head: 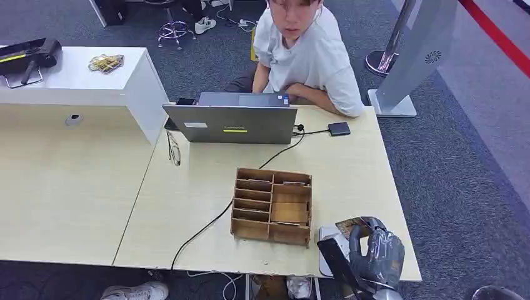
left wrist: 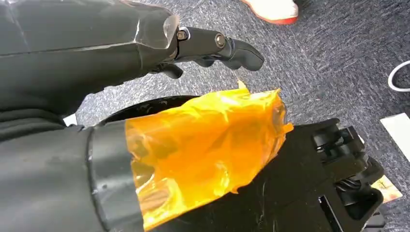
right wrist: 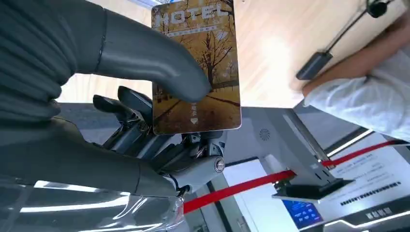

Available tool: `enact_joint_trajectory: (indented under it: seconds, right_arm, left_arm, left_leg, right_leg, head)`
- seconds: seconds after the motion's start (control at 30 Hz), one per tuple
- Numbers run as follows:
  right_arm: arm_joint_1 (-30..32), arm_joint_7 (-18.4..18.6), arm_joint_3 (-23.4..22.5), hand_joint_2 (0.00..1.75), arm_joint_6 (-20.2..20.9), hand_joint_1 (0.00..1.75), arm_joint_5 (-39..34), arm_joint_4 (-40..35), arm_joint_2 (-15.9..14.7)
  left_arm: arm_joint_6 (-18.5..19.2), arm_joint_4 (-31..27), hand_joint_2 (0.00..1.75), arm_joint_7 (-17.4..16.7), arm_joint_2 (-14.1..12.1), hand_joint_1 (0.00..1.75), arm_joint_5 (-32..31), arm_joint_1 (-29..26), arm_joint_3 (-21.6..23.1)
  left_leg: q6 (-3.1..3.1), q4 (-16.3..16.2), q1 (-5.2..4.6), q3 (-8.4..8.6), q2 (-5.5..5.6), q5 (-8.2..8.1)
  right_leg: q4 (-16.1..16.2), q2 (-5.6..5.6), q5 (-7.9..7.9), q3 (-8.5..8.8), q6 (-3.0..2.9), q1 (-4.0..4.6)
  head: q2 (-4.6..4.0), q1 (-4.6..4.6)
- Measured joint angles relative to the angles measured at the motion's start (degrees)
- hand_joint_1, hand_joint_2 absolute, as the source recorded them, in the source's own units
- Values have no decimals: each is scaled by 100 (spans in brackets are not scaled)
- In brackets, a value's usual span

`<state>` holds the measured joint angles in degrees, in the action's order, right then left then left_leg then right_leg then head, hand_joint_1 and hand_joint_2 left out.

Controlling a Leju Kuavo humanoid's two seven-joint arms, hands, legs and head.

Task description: Pass the card to the sensor for recognition and then transmit it.

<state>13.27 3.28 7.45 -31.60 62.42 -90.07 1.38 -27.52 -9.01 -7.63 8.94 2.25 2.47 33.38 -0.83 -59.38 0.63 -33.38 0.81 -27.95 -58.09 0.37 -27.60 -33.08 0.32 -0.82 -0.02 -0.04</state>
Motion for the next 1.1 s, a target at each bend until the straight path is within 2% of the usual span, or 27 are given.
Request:
enact_joint_trajectory:
  seconds: [0.37,1.1]
  right_arm:
    - [57,-197,144,175,-308,175,15,-368,0]
    - [90,-378,289,175,-625,175,59,-687,0]
  left_arm:
    - [2,0,0,7,0,0,15,0,0]
    - [7,0,0,15,0,0,15,1,0]
  left_leg:
    - [0,0,0,0,0,0]
    - [0,0,0,0,0,0]
  right_leg:
    - [0,0,0,0,0,0]
    - [0,0,0,0,0,0]
  head:
    - [0,2]
    - [0,2]
